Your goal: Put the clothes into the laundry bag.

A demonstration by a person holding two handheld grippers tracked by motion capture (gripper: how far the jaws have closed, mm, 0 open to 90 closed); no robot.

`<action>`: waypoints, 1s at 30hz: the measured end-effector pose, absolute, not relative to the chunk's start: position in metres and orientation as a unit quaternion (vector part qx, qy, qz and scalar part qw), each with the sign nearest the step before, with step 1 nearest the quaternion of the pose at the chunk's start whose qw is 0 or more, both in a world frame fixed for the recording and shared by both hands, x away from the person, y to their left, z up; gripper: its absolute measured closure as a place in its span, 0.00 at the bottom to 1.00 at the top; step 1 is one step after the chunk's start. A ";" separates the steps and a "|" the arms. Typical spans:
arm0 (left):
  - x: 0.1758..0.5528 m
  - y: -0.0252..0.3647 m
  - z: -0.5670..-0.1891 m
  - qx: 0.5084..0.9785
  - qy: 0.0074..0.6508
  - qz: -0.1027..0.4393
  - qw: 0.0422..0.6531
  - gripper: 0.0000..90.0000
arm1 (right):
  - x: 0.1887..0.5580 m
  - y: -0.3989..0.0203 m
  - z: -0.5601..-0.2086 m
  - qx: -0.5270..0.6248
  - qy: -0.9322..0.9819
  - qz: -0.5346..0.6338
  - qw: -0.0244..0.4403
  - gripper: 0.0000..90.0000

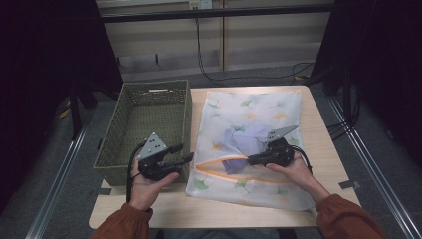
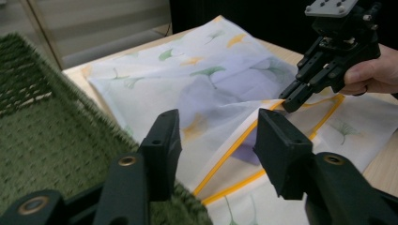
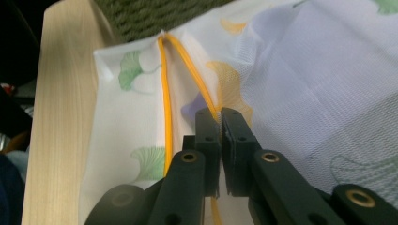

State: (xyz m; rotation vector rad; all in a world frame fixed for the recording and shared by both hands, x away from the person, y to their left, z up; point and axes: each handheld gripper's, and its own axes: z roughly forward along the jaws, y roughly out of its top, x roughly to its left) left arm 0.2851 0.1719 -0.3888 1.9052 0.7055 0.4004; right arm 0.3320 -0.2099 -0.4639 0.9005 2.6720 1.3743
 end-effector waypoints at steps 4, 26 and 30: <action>0.282 0.175 -0.391 0.786 0.296 0.166 0.517 0.54 | 0.332 -0.204 -0.474 0.274 0.867 0.416 -0.014 0.96; 0.283 0.175 -0.396 0.789 0.291 0.169 0.514 0.56 | 0.329 -0.200 -0.492 0.271 0.902 0.334 -0.018 0.95; 0.283 0.176 -0.396 0.790 0.291 0.173 0.511 0.56 | 0.329 -0.204 -0.491 0.278 0.905 0.322 0.004 0.96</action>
